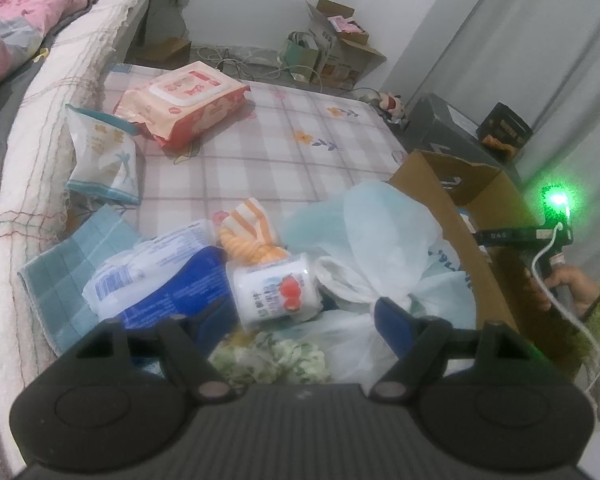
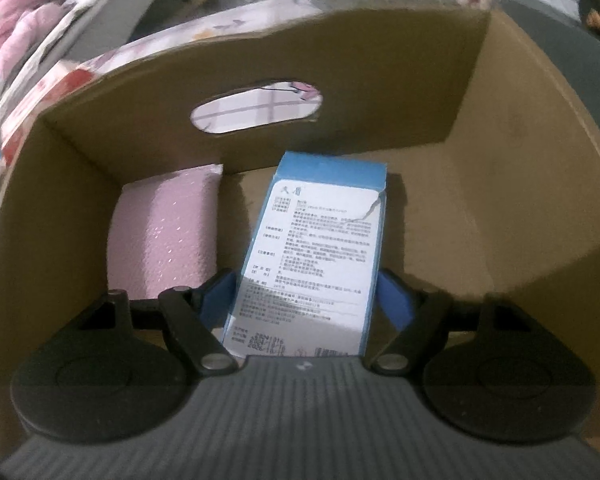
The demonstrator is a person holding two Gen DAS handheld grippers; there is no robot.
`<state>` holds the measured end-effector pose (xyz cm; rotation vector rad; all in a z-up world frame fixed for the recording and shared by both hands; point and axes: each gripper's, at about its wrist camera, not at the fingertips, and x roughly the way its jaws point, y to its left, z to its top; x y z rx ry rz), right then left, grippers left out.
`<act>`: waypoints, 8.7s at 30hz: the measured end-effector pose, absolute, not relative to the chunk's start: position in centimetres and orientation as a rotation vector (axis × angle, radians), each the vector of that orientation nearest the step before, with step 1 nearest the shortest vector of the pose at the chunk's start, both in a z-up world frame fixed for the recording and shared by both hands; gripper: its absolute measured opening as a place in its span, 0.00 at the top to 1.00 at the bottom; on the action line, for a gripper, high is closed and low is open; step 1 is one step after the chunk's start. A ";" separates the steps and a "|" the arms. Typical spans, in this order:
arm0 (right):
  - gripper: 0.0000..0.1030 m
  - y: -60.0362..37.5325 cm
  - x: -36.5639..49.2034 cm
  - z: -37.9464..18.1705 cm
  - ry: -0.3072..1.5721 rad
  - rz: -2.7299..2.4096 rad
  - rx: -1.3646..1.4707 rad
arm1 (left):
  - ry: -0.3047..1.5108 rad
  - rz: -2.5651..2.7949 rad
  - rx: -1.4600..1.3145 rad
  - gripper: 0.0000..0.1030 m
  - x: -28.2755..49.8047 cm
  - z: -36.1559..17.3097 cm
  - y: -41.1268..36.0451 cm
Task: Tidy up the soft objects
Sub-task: 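Lower the blue-and-white box into the cardboard box beside the sponge and release, then move the right gripper to the white cotton-swab packet and grasp it, then carry the cotton-swab packet into the cardboard box and open the right gripper, then reach the right gripper into the pile and grasp the blue wet-wipes pack, then lift the blue wet-wipes pack out of the pile with the right gripper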
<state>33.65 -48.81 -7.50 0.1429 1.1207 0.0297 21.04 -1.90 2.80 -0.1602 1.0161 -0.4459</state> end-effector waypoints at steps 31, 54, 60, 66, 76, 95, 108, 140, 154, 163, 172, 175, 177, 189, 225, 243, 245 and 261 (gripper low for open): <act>0.20 -34.8 32.9 8.3 0.929 0.348 0.372 | 0.854 -0.241 -0.001 0.17 20.6 5.7 5.6; 0.44 -10.6 54.2 -9.4 1.280 0.454 0.627 | 1.008 -0.131 0.078 0.74 37.4 -1.9 7.0; 0.52 -9.2 55.5 -10.7 1.273 0.507 0.671 | 1.035 -0.120 0.069 0.79 38.3 -3.0 7.1; 0.87 -8.8 55.4 -9.7 1.238 0.527 0.636 | 1.017 -0.102 0.049 0.93 38.2 -2.5 7.1; 0.94 -11.5 52.1 -4.1 1.153 0.547 0.611 | 0.901 -0.137 0.022 0.97 34.5 3.3 5.2; 0.95 -31.3 34.3 9.5 0.907 0.415 0.576 | 0.790 -0.524 -0.029 0.97 23.6 11.3 -8.9; 0.96 -51.3 27.4 8.6 0.841 0.094 0.541 | 0.870 -0.788 0.055 0.93 24.0 6.9 -27.8; 0.63 -51.8 26.4 6.0 0.823 0.066 0.392 | 0.794 -0.481 0.110 0.17 20.8 10.1 -11.4; 0.48 -35.7 20.8 9.1 0.760 0.444 0.525 | 0.723 -0.220 0.015 0.13 11.0 8.4 4.4; 0.44 -25.3 20.6 5.9 0.875 0.574 0.544 | 0.786 -0.217 -0.082 0.13 8.9 2.7 8.2; 0.44 -18.9 23.4 4.1 0.970 0.597 0.503 | 0.751 -0.262 -0.066 0.18 10.6 1.2 7.8; 0.44 -18.0 25.0 3.9 0.986 0.589 0.503 | 0.742 -0.273 -0.047 0.20 11.8 1.1 7.4; 0.43 -17.8 26.3 3.9 0.993 0.587 0.499 | 0.745 -0.282 -0.041 0.24 12.7 0.9 7.1; 0.41 -14.0 38.3 -1.1 1.185 0.473 0.449 | 0.805 -0.313 -0.002 0.45 18.1 -1.7 5.1; 0.31 -11.7 38.0 -0.6 1.309 0.731 0.719 | 0.831 -0.266 0.026 0.32 18.2 -2.1 5.5; 0.32 -8.5 36.4 0.9 1.295 0.894 0.848 | 0.753 -0.152 -0.084 0.64 17.6 -0.8 9.5; 0.32 -9.4 36.6 1.0 1.270 0.873 0.858 | 0.738 -0.170 -0.089 0.67 17.7 -0.2 9.4; 0.32 -23.4 31.5 3.1 1.035 0.666 0.899 | 0.781 -0.606 -0.308 0.67 15.4 4.0 6.1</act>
